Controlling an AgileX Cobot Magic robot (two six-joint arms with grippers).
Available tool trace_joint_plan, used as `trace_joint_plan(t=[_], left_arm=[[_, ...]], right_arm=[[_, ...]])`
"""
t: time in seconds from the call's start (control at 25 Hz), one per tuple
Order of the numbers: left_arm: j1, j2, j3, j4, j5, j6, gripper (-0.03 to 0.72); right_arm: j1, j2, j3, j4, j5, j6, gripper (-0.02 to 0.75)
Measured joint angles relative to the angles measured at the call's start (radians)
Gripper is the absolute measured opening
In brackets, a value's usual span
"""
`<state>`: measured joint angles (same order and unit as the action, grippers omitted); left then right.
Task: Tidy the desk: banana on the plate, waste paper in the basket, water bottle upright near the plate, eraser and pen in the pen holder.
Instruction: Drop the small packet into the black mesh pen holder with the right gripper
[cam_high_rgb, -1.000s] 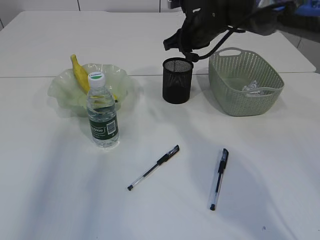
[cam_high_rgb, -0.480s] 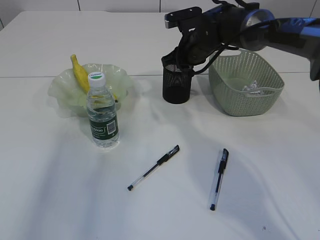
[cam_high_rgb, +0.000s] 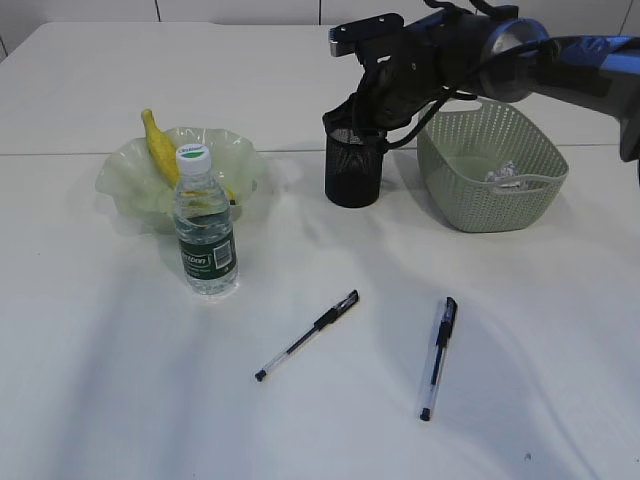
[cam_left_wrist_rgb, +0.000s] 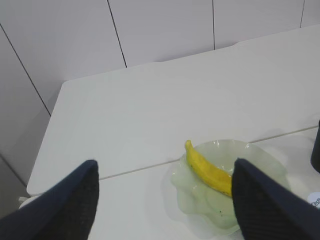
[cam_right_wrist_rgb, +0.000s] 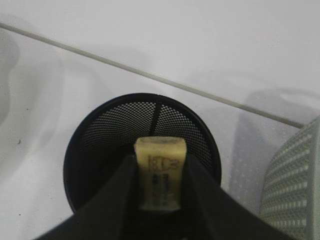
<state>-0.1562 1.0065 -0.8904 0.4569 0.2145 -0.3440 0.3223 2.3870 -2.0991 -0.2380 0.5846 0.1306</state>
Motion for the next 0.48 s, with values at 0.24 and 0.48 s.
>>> trace_joint_plan(t=[0.24, 0.48], left_arm=[[0.000, 0.000, 0.000, 0.000, 0.000, 0.000, 0.589], [0.000, 0.000, 0.000, 0.000, 0.000, 0.000, 0.589]], right_arm=[[0.000, 0.000, 0.000, 0.001, -0.010, 0.000, 0.204], [0.000, 0.000, 0.000, 0.001, -0.022, 0.000, 0.244]])
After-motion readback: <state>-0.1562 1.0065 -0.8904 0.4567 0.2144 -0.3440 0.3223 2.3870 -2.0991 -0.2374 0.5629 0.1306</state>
